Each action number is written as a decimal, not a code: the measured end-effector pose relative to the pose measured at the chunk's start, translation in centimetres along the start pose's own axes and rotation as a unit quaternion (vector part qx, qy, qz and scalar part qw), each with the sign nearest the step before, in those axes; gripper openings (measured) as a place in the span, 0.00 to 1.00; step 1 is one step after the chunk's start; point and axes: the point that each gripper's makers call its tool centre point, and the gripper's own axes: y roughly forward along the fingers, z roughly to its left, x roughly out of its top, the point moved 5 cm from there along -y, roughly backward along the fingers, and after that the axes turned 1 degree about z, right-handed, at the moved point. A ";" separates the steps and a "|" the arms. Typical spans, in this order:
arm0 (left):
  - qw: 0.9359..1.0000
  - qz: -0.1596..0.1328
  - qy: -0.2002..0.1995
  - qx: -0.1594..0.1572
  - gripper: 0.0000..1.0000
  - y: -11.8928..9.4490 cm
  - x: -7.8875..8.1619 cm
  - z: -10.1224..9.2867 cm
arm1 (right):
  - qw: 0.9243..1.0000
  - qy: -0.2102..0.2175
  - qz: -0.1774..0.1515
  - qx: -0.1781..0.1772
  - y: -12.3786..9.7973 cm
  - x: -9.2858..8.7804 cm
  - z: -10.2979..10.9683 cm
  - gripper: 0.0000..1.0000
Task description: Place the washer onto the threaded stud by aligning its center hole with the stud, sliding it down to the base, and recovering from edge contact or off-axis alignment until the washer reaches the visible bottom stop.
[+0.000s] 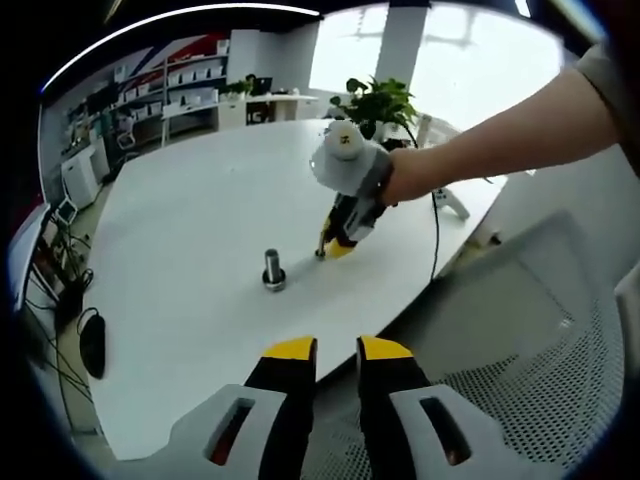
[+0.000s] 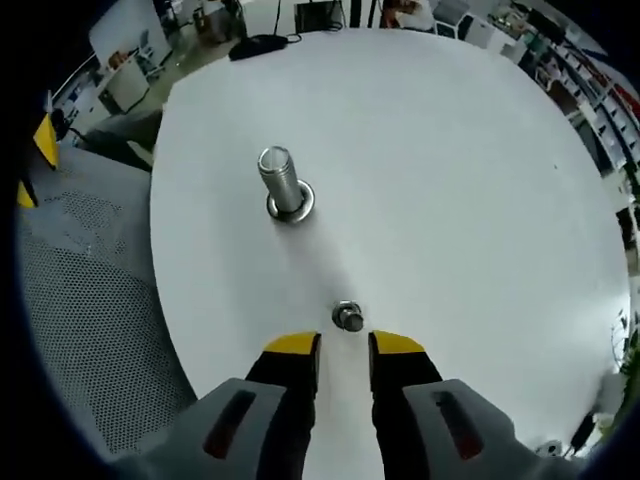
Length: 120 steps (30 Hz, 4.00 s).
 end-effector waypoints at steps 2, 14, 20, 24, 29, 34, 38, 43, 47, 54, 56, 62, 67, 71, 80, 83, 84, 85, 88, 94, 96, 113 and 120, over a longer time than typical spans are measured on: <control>1.000 0.000 0.001 -0.001 0.13 0.0 0.0 0.0 | 1.000 -0.002 -0.006 0.003 -0.5 -0.9 0.3 0.23; 1.000 -0.006 0.007 -0.008 0.15 0.0 0.2 -0.2 | 0.983 0.119 -0.129 -0.045 -7.9 -5.9 1.3 0.25; 1.000 -0.011 0.012 -0.014 0.15 -0.1 0.2 -0.4 | 0.967 0.154 -0.188 -0.071 -12.5 -8.3 2.7 0.26; 1.000 -0.020 0.015 -0.018 0.15 -0.2 0.5 -0.5 | 0.946 0.206 -0.234 -0.089 -15.3 -9.7 3.9 0.27; 0.999 -0.038 0.013 -0.015 0.15 -0.5 0.8 -0.5 | 0.927 0.238 -0.267 -0.112 -17.1 -11.6 5.4 0.27; 0.998 -0.053 0.015 -0.014 0.17 -0.7 1.2 -0.4 | 0.908 0.258 -0.300 -0.137 -18.6 -11.6 6.1 0.28; 0.998 -0.064 0.018 -0.017 0.17 -0.9 1.4 -0.6 | 0.909 0.250 -0.299 -0.150 -18.4 -11.9 7.2 0.28; 0.995 -0.095 0.016 -0.010 0.17 -1.5 1.9 -0.4 | 0.904 0.250 -0.310 -0.156 -18.2 -12.1 7.7 0.28; 0.995 -0.098 0.016 -0.010 0.17 -1.4 2.0 -0.4 | 0.904 0.257 -0.308 -0.145 -17.8 -12.2 7.7 0.28; 0.995 -0.098 0.019 -0.011 0.17 -1.3 2.1 -0.5 | 0.904 0.267 -0.304 -0.136 -17.4 -12.6 7.6 0.28; 0.995 -0.099 0.018 -0.010 0.17 -1.3 2.1 -0.6 | 0.906 0.265 -0.302 -0.136 -17.4 -12.7 7.6 0.28; 0.995 -0.096 0.018 -0.009 0.17 -1.3 2.1 -0.5 | 0.900 0.278 -0.306 -0.142 -17.6 -12.9 7.2 0.26; 0.995 -0.099 0.018 -0.005 0.17 -1.4 2.1 -0.4 | 0.898 0.277 -0.307 -0.151 -17.8 -12.9 7.0 0.23; 0.995 -0.097 0.018 -0.005 0.17 -1.3 2.1 -0.4 | 0.893 0.286 -0.316 -0.145 -18.0 -12.7 7.2 0.23; 0.995 -0.096 0.019 0.001 0.17 -1.3 2.0 -0.2 | 0.895 0.280 -0.317 -0.143 -18.0 -12.5 7.5 0.24; 0.996 -0.090 0.018 0.004 0.16 -1.2 2.0 -0.1 | 0.895 0.290 -0.308 -0.145 -17.8 -12.9 7.4 0.24; 0.996 -0.091 0.018 0.004 0.16 -1.2 2.0 -0.1 | 0.895 0.290 -0.305 -0.149 -17.8 -13.0 7.4 0.24; 0.996 -0.091 0.019 0.004 0.16 -1.2 2.0 -0.1 | 0.895 0.290 -0.304 -0.150 -17.8 -13.1 7.4 0.24; 0.995 -0.093 0.021 0.001 0.16 -1.3 2.1 -0.2 | 0.893 0.296 -0.303 -0.151 -17.7 -13.2 7.0 0.24; 0.995 -0.101 0.019 0.005 0.16 -1.3 2.4 -0.1 | 0.891 0.307 -0.303 -0.143 -17.6 -13.3 6.9 0.24; 0.995 -0.102 0.020 0.005 0.15 -1.3 2.4 0.0 | 0.891 0.302 -0.305 -0.145 -17.7 -13.2 6.9 0.24; 0.996 -0.092 0.018 0.007 0.15 -1.1 2.3 0.0 | 0.890 0.308 -0.310 -0.130 -17.5 -13.1 6.9 0.24; 0.996 -0.088 0.012 0.011 0.16 -1.1 2.1 0.2 | 0.881 0.317 -0.325 -0.132 -17.8 -13.0 6.8 0.24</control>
